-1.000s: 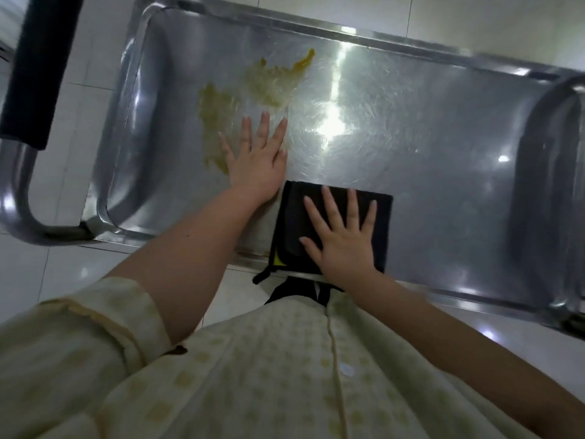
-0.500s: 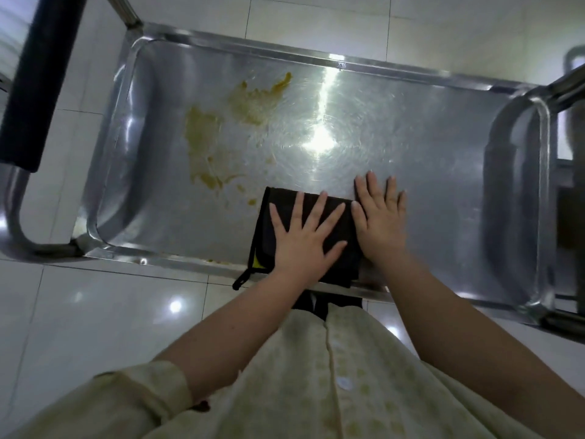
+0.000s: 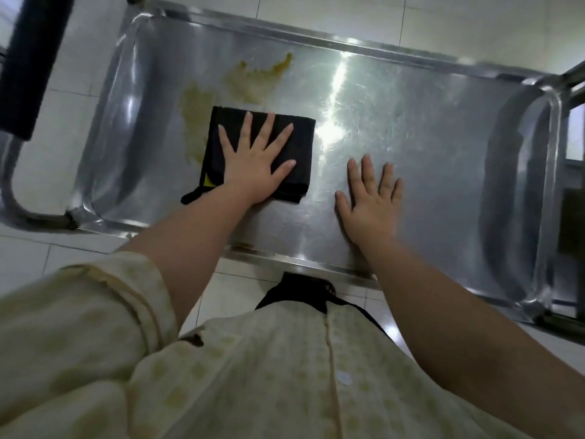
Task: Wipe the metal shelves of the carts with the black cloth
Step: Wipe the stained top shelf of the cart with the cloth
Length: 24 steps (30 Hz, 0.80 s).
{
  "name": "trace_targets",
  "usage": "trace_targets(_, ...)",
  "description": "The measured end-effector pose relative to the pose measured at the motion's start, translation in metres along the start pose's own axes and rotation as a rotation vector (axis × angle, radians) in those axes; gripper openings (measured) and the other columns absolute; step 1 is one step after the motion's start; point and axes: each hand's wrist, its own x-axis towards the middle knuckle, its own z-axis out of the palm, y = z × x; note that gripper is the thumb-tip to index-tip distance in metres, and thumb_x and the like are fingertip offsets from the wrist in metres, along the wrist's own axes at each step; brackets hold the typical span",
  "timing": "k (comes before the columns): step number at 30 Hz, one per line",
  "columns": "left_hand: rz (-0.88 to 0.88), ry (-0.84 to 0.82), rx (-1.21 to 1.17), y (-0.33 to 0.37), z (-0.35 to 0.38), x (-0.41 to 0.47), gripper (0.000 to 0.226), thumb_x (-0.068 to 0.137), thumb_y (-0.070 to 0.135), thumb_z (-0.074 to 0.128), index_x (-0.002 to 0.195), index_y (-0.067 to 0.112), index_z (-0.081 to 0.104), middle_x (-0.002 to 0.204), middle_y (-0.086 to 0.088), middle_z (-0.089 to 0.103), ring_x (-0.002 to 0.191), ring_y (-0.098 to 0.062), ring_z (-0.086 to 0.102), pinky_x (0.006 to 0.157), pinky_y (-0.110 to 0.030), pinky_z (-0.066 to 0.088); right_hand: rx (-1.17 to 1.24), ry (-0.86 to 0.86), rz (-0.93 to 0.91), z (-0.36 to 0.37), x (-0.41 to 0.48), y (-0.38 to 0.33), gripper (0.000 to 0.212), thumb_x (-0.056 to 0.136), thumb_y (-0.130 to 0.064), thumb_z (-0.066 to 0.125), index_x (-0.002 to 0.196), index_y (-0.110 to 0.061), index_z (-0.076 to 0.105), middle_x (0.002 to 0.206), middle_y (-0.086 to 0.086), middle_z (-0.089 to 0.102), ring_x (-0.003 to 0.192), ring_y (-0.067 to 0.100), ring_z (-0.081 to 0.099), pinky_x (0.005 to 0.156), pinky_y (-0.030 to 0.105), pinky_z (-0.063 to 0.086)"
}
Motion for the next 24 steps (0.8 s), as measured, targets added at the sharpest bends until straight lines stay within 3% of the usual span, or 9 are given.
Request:
trace_targets(6,-0.004,-0.105,0.027,0.037,0.026,-0.093,0.075,0.087,0.079,0.008,0.146,0.048,-0.026,0.163,0.007,-0.023,0.148,-0.032,-0.023,0.110,-0.072,-0.010,0.020,0.020,-0.041,0.000,-0.002,0.000,0.065,0.100,-0.056,0.014,0.156,-0.034,-0.010,0.164,-0.004,-0.016,0.149,0.033,-0.020,0.119,0.055,-0.009)
trace_targets(9,0.020,-0.134,0.003,0.036,0.033,-0.125,0.082,0.081,0.086,0.012,0.145,0.051,-0.025,0.163,0.009,-0.021,0.148,-0.027,-0.025,0.112,-0.068,-0.013,0.021,0.023,-0.074,0.001,-0.004,0.003,0.065,0.100,-0.057,0.013,0.156,-0.033,-0.009,0.164,-0.004,-0.016,0.148,0.034,-0.020,0.119,0.056,-0.010)
trace_targets(17,-0.096,-0.117,-0.005,-0.038,0.019,-0.115,0.089,0.071,0.090,0.011,0.148,0.053,-0.016,0.164,0.010,-0.016,0.150,-0.024,-0.019,0.115,-0.064,-0.011,0.071,0.039,-0.104,0.003,-0.002,0.007,0.064,0.101,-0.056,0.015,0.158,-0.032,-0.002,0.165,-0.002,-0.012,0.149,0.035,-0.019,0.118,0.057,-0.012)
trace_targets(21,-0.161,-0.096,-0.023,-0.014,0.024,-0.113,0.087,0.077,0.088,0.017,0.149,0.052,-0.017,0.163,0.009,-0.020,0.149,-0.028,-0.021,0.113,-0.067,-0.012,0.013,0.036,-0.140,0.005,-0.002,0.009,0.065,0.099,-0.059,0.014,0.157,-0.035,-0.005,0.165,-0.002,-0.012,0.147,0.041,-0.020,0.116,0.062,-0.012)
trace_targets(24,-0.111,-0.086,-0.009,0.028,0.026,-0.107,0.087,0.077,0.088,0.015,0.148,0.050,-0.021,0.163,0.008,-0.022,0.148,-0.032,-0.022,0.111,-0.071,-0.010,-0.007,0.018,-0.137,0.003,-0.003,0.011,0.066,0.097,-0.061,0.013,0.156,-0.037,-0.007,0.165,-0.002,-0.014,0.146,0.042,-0.021,0.115,0.063,-0.012)
